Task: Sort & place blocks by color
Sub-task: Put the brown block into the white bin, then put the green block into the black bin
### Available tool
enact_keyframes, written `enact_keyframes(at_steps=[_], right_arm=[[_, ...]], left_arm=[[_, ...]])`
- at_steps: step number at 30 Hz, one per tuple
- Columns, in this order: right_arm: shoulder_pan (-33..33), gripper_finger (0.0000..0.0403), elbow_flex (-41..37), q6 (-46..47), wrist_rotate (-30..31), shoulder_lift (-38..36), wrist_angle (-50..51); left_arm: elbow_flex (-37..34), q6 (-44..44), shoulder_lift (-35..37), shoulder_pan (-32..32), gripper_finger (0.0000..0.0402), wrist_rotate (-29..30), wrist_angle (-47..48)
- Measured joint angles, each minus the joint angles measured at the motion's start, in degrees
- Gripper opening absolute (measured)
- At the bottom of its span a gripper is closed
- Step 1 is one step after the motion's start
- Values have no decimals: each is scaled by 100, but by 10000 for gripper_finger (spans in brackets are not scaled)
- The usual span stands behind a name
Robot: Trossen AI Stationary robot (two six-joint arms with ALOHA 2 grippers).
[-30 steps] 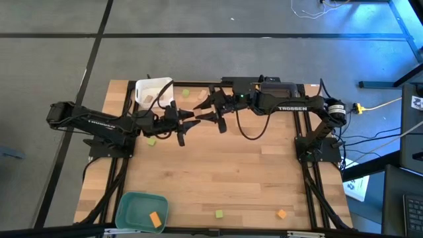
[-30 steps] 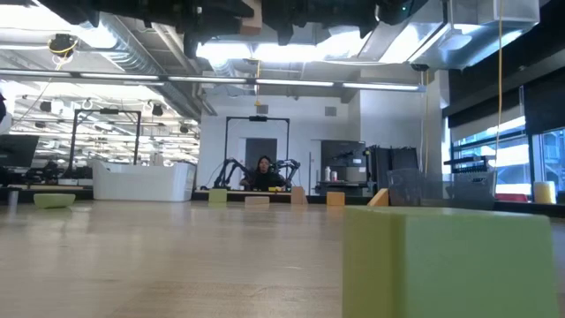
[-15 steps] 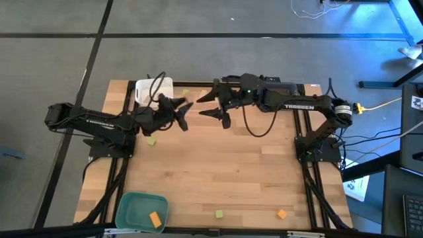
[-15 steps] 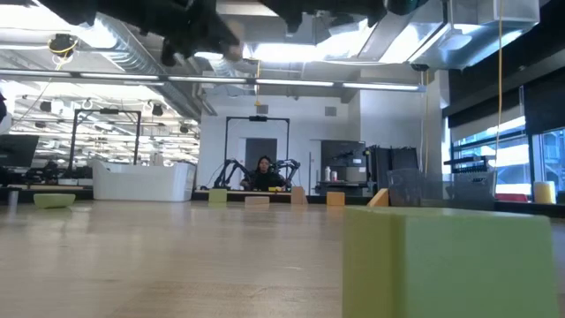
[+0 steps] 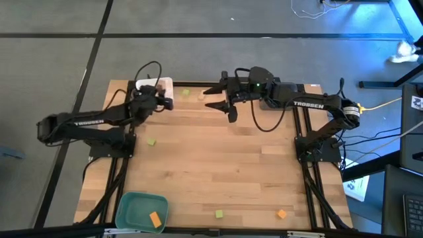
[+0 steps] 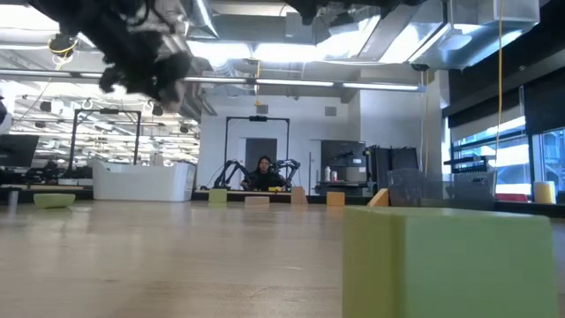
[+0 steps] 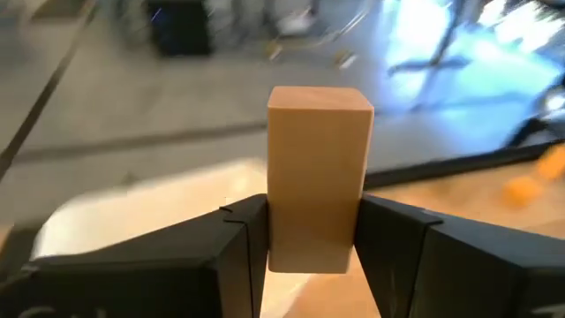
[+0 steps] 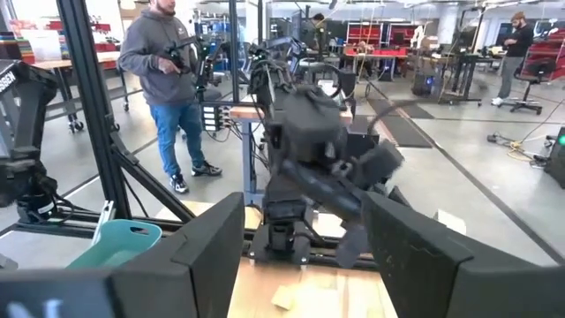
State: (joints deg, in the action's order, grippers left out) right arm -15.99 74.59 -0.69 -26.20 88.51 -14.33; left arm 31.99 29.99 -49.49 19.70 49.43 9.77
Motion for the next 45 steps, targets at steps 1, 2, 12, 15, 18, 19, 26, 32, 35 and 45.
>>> enact_keyframes(at_steps=[1,2,12,15,18,19,26,32,35,45], right_arm=[[0,231,-2,-1,1,0,15],[0,232,-2,-16,2,0,21],[-4,232,-4,-293,7,2,72],[-2,232,-4,-399,8,2,110],[-2,232,-7,-477,9,4,173],[-4,232,-7,-515,16,4,194],[-3,232,-8,-584,19,7,269],[-4,232,-9,-585,17,7,308],[-4,232,-9,-586,17,7,344],[-113,232,-11,-549,64,9,541]], left_arm=[[0,245,0,147,114,-77,327],[0,519,0,305,114,-163,614],[0,1492,-542,1530,114,-1067,1547],[0,1496,-859,1819,114,-1341,1544],[0,1493,-1124,2092,114,-1660,1483],[0,1488,-1203,2170,114,-1740,1473],[0,1461,-1667,2494,116,-2059,1313],[0,1461,-1869,2545,158,-2062,1317],[0,1457,-1871,2545,164,-2059,1294],[0,480,-1242,2376,165,-2218,1009]])
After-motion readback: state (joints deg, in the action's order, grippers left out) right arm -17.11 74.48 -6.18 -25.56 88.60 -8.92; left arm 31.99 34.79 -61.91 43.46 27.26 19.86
